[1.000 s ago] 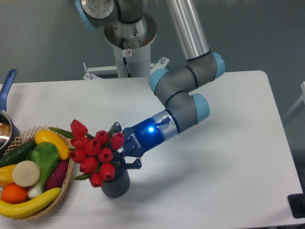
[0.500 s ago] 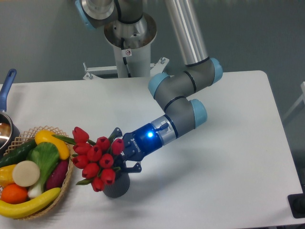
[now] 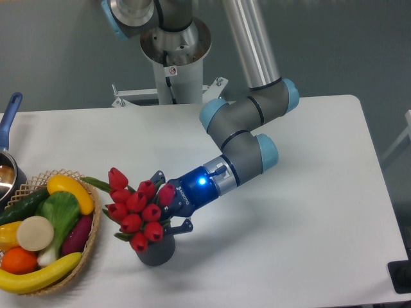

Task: Insert the flowers into the vase
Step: 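Push the tulips deeper into the vase and open the gripper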

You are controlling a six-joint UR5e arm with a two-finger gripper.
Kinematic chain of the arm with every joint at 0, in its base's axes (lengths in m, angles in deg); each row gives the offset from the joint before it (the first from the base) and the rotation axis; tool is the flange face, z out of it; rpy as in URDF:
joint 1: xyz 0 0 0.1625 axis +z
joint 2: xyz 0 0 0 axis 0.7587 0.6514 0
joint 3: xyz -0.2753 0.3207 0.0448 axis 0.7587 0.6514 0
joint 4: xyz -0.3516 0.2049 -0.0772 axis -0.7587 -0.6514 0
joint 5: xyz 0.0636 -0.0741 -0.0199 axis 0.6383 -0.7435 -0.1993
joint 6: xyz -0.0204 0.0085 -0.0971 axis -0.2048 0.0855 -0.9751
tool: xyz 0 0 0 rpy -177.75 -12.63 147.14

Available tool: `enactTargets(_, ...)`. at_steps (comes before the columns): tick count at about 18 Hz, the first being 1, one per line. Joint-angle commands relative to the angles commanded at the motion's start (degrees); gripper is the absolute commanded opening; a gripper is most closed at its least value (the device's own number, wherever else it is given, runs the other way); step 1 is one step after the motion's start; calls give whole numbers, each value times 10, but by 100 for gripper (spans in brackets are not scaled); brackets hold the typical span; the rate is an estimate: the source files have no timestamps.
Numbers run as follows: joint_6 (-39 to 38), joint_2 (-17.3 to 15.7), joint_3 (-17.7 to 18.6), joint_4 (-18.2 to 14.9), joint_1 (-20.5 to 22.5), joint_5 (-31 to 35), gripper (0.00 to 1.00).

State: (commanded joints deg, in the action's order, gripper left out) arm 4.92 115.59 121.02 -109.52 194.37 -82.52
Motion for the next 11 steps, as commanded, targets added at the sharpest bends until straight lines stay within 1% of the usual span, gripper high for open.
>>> enactTargets(3,0,-2,1,0,2,1,100)
enactTargets(6,0,-7,2,0,4,7,100)
enactTargets(9,-1,-29,2,0,10,79,100)
enactTargets(11,-1,-42,3,0,18,98,100)
